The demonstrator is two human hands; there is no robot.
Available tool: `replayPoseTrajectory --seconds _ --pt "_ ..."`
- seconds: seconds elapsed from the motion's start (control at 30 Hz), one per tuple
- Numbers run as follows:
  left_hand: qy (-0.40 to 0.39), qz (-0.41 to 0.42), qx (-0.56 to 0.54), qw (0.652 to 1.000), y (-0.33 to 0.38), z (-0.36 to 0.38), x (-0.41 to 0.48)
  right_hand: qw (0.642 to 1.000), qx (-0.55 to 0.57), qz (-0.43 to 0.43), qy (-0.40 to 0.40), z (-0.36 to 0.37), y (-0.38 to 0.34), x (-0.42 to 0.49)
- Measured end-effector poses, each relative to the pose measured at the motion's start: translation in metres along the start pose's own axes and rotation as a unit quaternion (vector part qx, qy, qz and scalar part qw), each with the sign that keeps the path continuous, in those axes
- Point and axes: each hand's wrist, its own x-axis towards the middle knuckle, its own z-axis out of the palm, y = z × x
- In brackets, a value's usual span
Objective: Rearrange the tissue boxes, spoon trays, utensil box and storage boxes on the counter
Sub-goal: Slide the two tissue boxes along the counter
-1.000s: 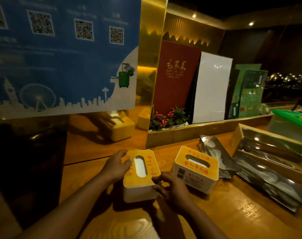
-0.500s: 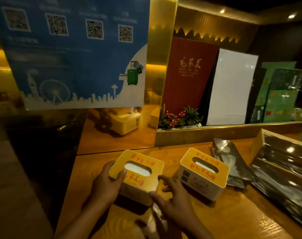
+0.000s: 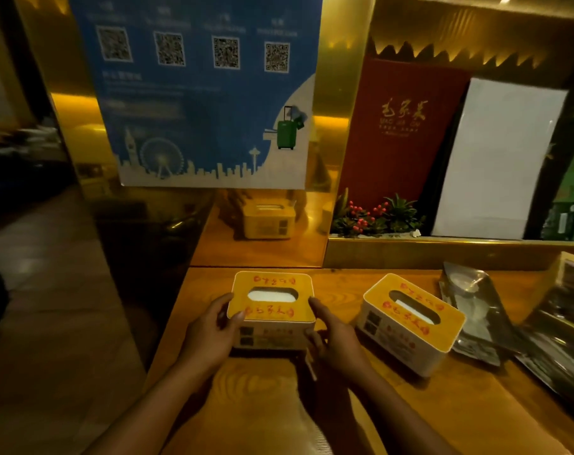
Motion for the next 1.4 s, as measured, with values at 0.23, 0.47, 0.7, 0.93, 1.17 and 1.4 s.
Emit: replayPoseTrajectory --seconds 0.23,0.47,0.7,0.93,1.17,1.4 --pt "0.048 -0.029 0.045 0.997 -0.005 0.013 0.014 0.999 -0.022 -0.028 -0.016 -0.017 0.01 -0.005" --pt "0.114 0.177 0.264 0.941 0.051 0.084 0.016 0.945 -0.119 -0.02 0.304 -0.099 0.066 -0.038" --pt "-0.161 0.213 0.374 0.888 0.085 0.193 0.017 0.952 -0.14 0.152 0.226 -0.124 0.119 -0.069" --pt "-0.187 0.215 0.428 0.858 0.075 0.22 0.013 0.977 -0.084 0.078 0.181 -0.135 0.128 -0.066" --pt "-0.125 0.286 0.432 0.846 0.056 0.2 -0.008 0.995 -0.016 0.029 0.097 -0.153 0.134 -0.052" --pt "-0.089 0.277 0.456 0.841 0.043 0.194 -0.002 0.995 0.016 0.034 0.087 -0.139 0.12 -0.045"
